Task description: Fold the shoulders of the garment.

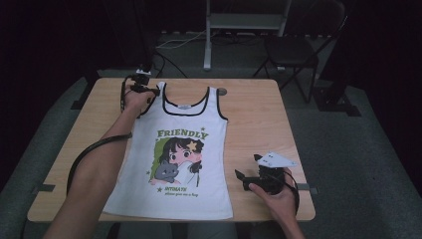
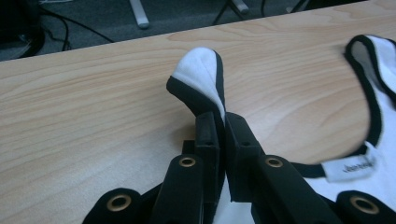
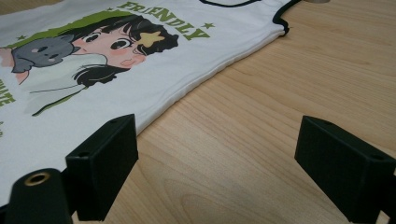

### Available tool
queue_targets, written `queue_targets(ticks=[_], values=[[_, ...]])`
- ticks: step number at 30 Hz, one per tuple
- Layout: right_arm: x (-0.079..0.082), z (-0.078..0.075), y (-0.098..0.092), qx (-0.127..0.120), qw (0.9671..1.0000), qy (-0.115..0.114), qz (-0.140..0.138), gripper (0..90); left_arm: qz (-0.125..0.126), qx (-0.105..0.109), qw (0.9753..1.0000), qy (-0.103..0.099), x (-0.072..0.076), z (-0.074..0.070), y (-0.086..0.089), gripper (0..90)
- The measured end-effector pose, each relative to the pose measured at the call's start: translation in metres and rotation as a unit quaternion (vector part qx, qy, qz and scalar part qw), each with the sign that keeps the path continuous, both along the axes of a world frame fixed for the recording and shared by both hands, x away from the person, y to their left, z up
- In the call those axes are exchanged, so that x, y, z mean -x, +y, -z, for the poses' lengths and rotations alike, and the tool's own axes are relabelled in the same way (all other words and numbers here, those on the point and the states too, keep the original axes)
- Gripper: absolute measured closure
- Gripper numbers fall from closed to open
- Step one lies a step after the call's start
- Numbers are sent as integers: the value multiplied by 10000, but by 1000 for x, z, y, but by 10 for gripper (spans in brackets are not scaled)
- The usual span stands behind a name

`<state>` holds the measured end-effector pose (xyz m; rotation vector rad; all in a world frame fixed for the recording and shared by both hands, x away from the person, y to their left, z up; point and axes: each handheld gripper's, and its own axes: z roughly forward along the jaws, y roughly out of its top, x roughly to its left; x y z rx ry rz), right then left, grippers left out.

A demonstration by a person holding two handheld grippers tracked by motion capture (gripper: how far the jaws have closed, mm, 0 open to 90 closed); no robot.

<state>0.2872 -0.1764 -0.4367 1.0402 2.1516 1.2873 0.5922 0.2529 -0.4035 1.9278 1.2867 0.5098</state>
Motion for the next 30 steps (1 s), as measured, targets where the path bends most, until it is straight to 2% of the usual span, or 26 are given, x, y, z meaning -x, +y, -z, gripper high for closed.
queue_targets(ticks=[2,10,13,22,30], values=[[1,-1,1,10,10000,-13,-5,128,72,-59,9999,-103,6,-5,-2,850],[2,-1,0,13,10000,-49,-11,129,196,-158,9994,-235,23,-17,-7,850],[2,-2,0,1,10000,-43,-8,128,147,-69,9994,-294,30,-20,-7,850],[6,-3,2,32,9999,-100,-47,128,111,-25,9990,-421,50,-26,-5,849],[7,-4,4,74,9998,-136,-86,128,108,194,9980,-585,69,-26,-4,848]])
